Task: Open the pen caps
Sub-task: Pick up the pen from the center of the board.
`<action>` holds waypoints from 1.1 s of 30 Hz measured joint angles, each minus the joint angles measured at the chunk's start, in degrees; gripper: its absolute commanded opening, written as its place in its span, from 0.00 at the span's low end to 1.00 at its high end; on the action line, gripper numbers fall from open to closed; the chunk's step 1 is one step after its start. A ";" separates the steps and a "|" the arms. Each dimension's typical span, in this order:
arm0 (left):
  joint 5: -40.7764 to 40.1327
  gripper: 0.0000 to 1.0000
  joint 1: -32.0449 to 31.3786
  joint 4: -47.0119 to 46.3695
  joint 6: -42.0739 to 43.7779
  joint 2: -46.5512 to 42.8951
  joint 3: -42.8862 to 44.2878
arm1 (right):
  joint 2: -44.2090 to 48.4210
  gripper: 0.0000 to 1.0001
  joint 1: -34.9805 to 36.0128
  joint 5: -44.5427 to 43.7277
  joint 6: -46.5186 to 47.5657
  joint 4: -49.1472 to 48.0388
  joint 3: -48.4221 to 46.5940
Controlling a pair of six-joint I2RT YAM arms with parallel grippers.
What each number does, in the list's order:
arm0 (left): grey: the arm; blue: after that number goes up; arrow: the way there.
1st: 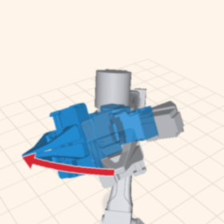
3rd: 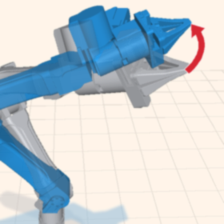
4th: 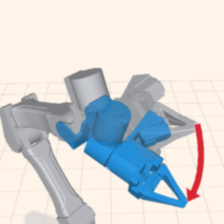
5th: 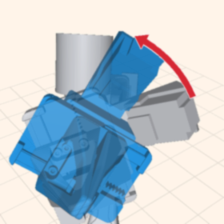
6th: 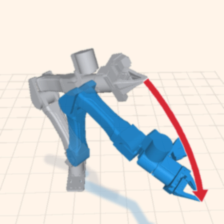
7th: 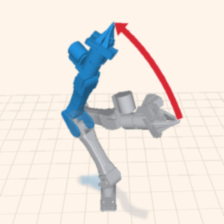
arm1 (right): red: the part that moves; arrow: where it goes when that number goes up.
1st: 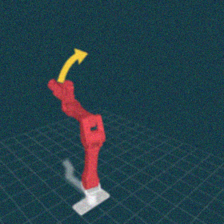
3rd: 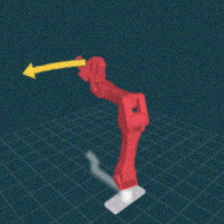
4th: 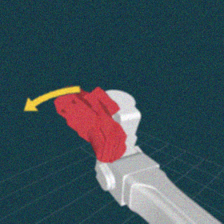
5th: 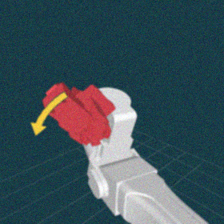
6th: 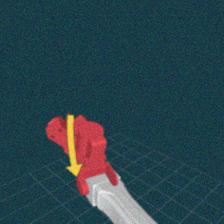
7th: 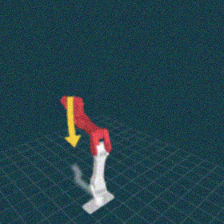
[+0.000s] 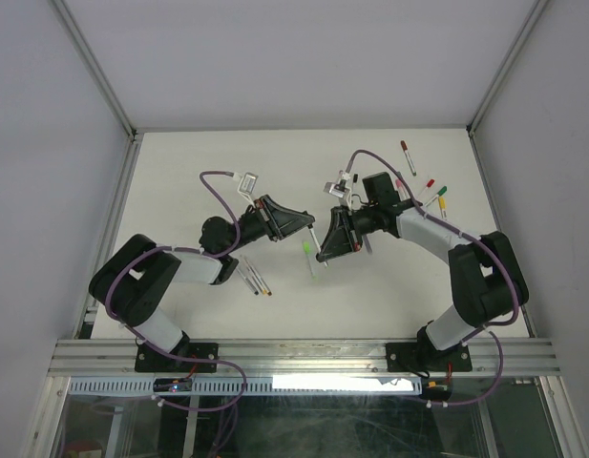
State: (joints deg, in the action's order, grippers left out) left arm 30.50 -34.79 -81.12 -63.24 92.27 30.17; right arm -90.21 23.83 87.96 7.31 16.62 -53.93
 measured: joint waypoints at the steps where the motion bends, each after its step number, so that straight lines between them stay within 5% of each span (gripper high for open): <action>1: 0.02 0.04 0.02 -0.02 -0.13 0.00 0.00 | 0.00 0.01 0.00 0.22 -0.02 0.00 -0.09; 12: -2.34 0.00 -0.31 2.23 2.89 -2.14 -1.22 | 0.15 0.47 -0.90 -4.31 0.98 1.97 -1.31; 18: -15.67 0.00 -7.61 17.09 12.41 -11.45 -1.64 | 4.55 0.49 -1.62 -11.32 0.35 0.39 -0.09; 24: -25.24 0.00 -11.23 24.76 16.39 -14.71 -1.60 | 6.82 0.40 -0.66 -15.34 -1.55 -4.02 1.55; 33: -30.27 0.00 -11.78 28.81 16.52 -14.82 -1.57 | 6.84 0.00 1.68 -18.62 -3.80 -7.48 3.50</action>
State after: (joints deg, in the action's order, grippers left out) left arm 0.23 -46.57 -52.31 -46.72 77.45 28.60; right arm -83.37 25.52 69.34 3.51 9.15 -50.43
